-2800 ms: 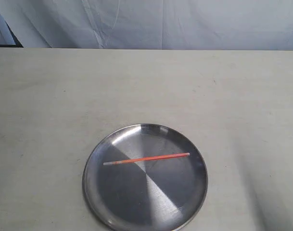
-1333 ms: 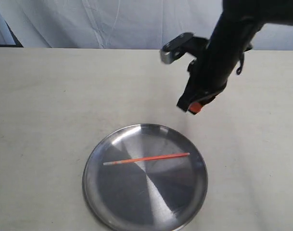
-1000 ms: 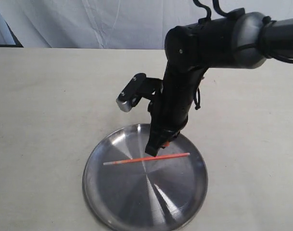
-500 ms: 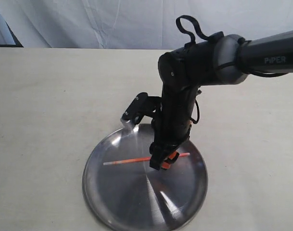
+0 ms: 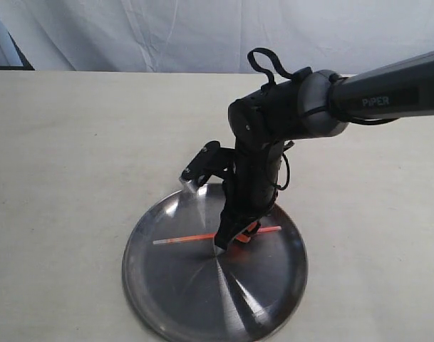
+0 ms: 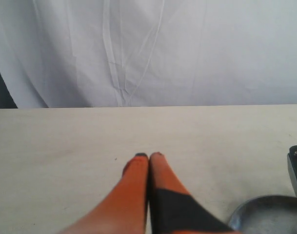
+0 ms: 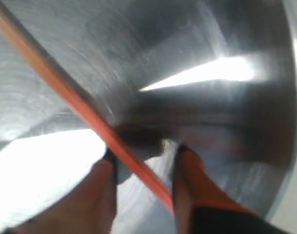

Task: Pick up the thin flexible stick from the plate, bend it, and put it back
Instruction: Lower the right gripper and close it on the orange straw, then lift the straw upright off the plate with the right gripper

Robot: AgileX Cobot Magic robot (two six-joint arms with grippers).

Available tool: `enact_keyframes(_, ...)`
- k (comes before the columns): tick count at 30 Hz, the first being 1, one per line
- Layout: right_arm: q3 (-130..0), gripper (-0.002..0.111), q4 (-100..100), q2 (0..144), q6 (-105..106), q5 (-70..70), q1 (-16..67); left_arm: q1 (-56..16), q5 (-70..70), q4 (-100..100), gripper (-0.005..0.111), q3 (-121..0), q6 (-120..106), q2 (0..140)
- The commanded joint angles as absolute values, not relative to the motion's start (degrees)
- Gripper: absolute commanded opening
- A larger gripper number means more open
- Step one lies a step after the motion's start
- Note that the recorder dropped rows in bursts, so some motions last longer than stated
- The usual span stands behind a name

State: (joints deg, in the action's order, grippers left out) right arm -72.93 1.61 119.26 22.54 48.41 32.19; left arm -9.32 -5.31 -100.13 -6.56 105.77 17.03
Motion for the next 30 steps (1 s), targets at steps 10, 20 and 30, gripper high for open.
enact_keyframes(10,-72.1,-0.001,4.0,121.2,21.0,54.6,32.6,-9.3,-4.8,-99.9,0.0,-6.3,105.9,16.8)
enact_keyframes(20,-72.1,-0.001,4.5,110.5,21.0,54.9,32.6,-9.3,-4.8,-99.9,0.0,-6.3,105.9,16.8)
enact_keyframes(30,-71.0,-0.001,8.7,105.5,21.0,54.1,32.6,-9.3,-4.8,-99.9,0.0,-6.3,105.9,16.8)
